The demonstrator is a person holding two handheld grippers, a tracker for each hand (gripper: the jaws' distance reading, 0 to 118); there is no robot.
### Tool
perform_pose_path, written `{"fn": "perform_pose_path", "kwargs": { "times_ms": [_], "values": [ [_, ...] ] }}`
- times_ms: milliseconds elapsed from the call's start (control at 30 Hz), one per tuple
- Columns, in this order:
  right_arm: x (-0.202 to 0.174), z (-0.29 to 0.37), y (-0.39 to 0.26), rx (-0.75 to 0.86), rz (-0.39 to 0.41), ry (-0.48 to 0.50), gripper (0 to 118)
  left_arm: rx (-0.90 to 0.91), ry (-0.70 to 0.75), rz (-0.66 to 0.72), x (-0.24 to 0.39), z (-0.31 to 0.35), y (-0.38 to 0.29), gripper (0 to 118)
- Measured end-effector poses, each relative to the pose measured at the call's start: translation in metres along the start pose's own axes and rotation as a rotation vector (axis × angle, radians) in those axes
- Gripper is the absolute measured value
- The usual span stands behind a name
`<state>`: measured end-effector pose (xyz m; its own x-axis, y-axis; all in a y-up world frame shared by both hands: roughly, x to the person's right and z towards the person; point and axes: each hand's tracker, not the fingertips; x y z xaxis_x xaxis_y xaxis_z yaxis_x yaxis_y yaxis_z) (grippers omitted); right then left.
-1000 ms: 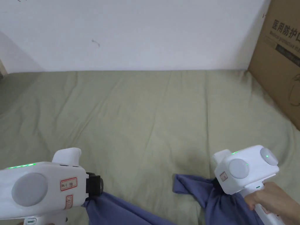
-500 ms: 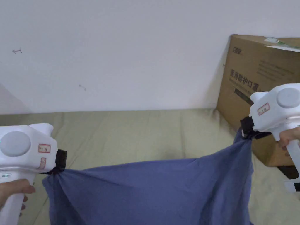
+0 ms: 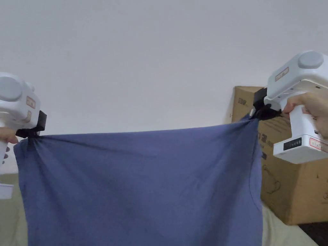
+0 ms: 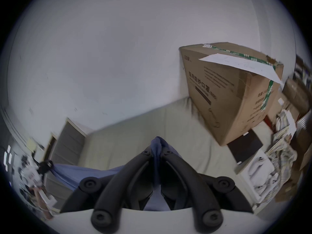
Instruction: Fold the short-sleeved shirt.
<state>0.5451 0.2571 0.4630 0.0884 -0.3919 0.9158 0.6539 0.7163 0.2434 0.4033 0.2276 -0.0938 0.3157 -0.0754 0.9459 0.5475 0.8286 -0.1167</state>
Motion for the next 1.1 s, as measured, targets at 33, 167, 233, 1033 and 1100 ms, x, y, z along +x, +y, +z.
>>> {"fn": "perform_pose_path", "kwargs": {
  "times_ms": [33,167,233,1033,1100],
  "values": [
    [-0.008,0.001,0.005,0.019,0.028,-0.013,6,0.022,-0.002,0.029,-0.004,-0.001,0.008,2],
    [-0.039,0.013,0.042,0.104,0.057,-0.022,6,0.077,0.033,0.018,-0.012,-0.001,0.044,2],
    [-0.052,0.024,0.057,0.152,0.034,0.029,6,0.127,0.11,-0.021,-0.009,0.002,0.057,2],
    [0.053,-0.212,-0.112,-0.233,0.035,-0.201,6,-0.143,0.059,0.032,0.052,-0.224,-0.119,2],
    [0.073,-0.242,-0.149,-0.297,0.029,-0.235,6,-0.212,0.053,0.027,0.06,-0.251,-0.163,2]
  ]
}}
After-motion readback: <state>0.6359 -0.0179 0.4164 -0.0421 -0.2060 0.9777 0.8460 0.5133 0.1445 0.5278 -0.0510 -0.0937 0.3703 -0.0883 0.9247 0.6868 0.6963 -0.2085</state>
